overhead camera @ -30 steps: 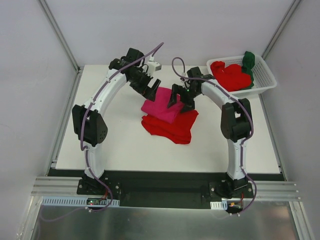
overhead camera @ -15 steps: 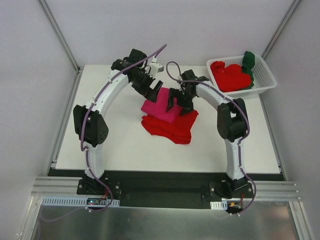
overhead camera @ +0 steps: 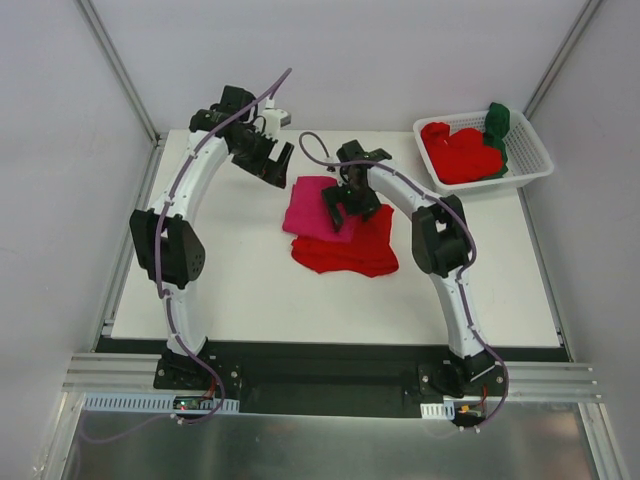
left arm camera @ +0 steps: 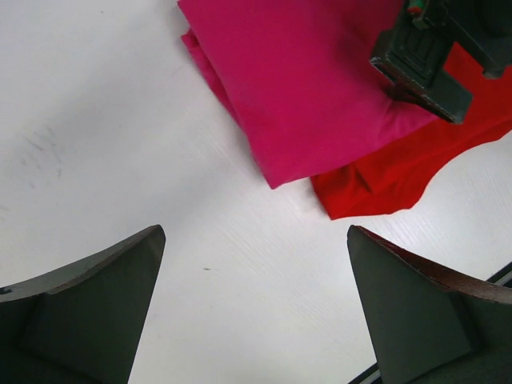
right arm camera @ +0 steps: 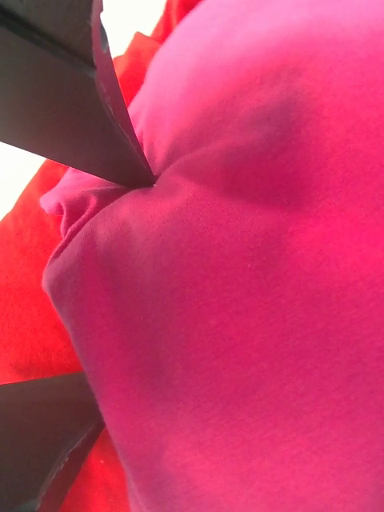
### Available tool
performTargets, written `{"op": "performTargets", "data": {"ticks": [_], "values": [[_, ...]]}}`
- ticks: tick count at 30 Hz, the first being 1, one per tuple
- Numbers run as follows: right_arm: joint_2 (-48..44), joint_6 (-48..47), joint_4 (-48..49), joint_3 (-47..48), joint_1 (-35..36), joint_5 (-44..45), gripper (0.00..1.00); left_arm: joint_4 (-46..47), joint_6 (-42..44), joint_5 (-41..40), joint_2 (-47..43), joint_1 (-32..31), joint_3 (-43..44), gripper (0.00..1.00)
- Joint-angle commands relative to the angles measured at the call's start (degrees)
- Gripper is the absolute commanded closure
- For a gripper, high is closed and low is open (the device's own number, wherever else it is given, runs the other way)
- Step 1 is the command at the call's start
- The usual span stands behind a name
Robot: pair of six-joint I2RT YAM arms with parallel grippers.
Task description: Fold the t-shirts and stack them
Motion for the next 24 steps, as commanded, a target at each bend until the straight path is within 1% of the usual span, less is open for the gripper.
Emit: {"op": "performTargets", "data": {"ticks": [1, 8, 11, 14, 19, 24], "values": [[3.0, -10.0, -4.5, 3.2, -0.4, 5.7, 0.04, -0.9, 1.0, 1.4, -2.5, 0.9, 2.0, 0.01], [1.7, -11.1, -7.0, 2.4, 2.5, 0.8, 0.04, -0.8, 0.5, 2.2, -2.7, 1.2, 0.8, 0.01], [2.2, -9.6, -7.2, 3.2, 3.7, -2.8, 0.04, -0.9, -0.8, 2.9, -2.4, 2.6, 0.2, 0.01], [3.0, -8.3, -7.4, 4.9, 4.8, -4.7, 0.04, -0.8, -1.6, 3.6, -2.2, 5.4, -0.5, 0.01], [5.0, -7.0, -7.1, 9.5, 6.6, -4.8, 0.04, -0.8, 0.0, 2.8, -3.2, 9.7, -2.4, 0.01], [6.5, -6.8, -6.5, 12.7, 6.9, -3.8, 0.04, -0.9, 1.0, 1.9, -5.7, 10.1, -7.8, 0.01]]}}
